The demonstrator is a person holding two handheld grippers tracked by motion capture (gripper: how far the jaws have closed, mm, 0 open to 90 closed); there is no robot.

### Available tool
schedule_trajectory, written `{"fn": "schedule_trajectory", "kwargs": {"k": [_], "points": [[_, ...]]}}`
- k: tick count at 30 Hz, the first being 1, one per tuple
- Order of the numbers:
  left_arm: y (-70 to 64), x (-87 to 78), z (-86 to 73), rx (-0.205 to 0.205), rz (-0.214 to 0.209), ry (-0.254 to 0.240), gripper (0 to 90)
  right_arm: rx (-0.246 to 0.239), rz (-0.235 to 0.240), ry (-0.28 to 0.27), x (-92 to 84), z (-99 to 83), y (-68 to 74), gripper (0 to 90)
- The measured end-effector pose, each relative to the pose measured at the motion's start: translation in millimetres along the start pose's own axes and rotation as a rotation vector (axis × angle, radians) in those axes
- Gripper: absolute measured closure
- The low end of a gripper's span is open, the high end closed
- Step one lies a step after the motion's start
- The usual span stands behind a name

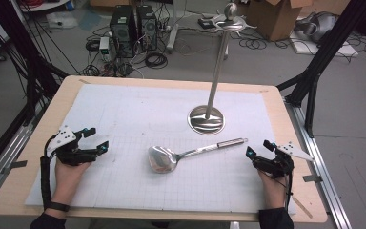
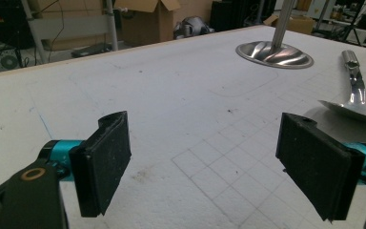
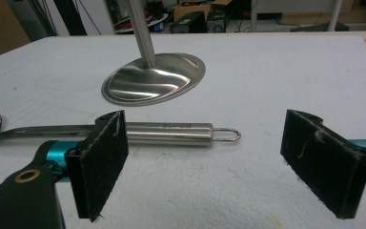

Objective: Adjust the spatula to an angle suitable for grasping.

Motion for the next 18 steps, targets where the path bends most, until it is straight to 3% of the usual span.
{"fn": "schedule_trajectory", "kwargs": {"k": [18], "points": [[-1.6,0.0,1.0,0.003,-0.002,-0.002,19.1,-0.001,-0.004,0.004,-0.2,-0.4,-0.1,15.7]]}}
Point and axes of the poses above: each handheld gripper's, and its own axes: x roughly forward along the jaws, z roughly out of its top, y roughly to its left, the point moved 9 cm from there along x, roughly forward along the jaws, and after that the axes turned 2 degrees about x, right-handed, at the moved point
